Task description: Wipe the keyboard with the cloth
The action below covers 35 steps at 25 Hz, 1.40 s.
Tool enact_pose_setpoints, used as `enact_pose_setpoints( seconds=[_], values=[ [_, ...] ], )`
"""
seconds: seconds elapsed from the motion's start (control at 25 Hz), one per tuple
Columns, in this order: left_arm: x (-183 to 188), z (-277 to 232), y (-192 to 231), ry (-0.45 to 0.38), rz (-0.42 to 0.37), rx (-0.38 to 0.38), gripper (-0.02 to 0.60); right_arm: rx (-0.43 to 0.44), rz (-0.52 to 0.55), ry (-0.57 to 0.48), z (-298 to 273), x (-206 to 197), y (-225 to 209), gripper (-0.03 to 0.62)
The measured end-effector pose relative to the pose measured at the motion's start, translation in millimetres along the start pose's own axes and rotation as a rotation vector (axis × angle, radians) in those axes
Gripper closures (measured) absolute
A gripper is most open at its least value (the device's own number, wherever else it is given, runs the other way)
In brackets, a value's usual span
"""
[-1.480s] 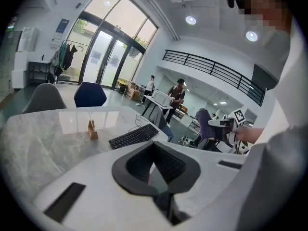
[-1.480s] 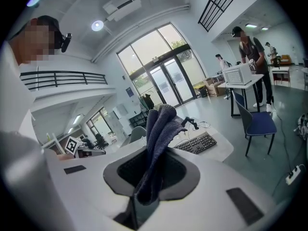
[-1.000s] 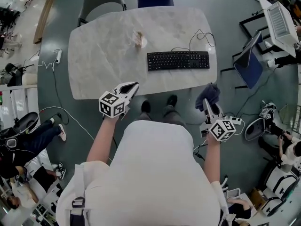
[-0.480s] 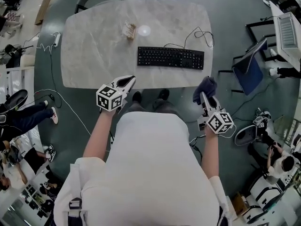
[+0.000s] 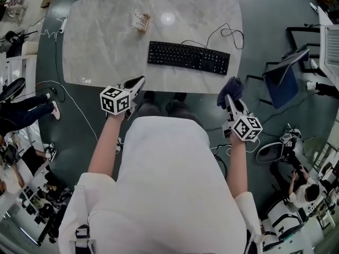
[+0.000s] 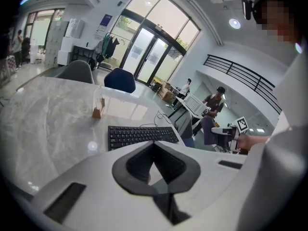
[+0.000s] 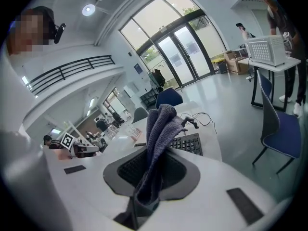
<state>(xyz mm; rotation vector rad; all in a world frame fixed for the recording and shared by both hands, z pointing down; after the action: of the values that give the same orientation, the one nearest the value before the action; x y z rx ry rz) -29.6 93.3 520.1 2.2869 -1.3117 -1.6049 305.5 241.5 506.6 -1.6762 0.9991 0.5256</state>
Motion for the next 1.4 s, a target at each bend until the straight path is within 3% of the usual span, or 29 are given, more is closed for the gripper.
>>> enact_pose_setpoints(
  seconds=[0.16,0.56,0.8,1.24,1.4],
  values=[
    [-3,-9,8,-0.016,0.051,0.034,0.574,0.003,-0.012,0.028,-9,-1,-12,0.522],
    [-23,-32,38,0.055,0.094,0.059,0.574,-0.064,-0.025,0.092,-26,-15,-51,0.522],
    [-43,-37,71,0.080,0.191,0.065,0.572,-0.114,-0.037,0.113,-39,-20,-68,0.522],
    [-60,-71,111,0.187,0.164,0.045,0.572,-0.229,-0.040,0.248,-66,-52,-112,0.522],
    [-71,-86,124,0.223,0.204,0.039,0.572,-0.274,-0.028,0.289,-74,-62,-128,0.522]
  ],
)
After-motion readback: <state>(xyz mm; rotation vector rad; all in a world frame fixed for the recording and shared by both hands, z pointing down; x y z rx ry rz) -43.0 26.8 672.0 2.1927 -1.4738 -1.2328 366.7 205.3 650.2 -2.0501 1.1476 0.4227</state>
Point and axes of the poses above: the fingertips, and each gripper's own axes: z backward along the fingers, y to its left, x out of its top, the point moved 1 cm from there along z, backward along the fingers, and after that the axes turned 15 degrees about -y, right-handed, at the moved point
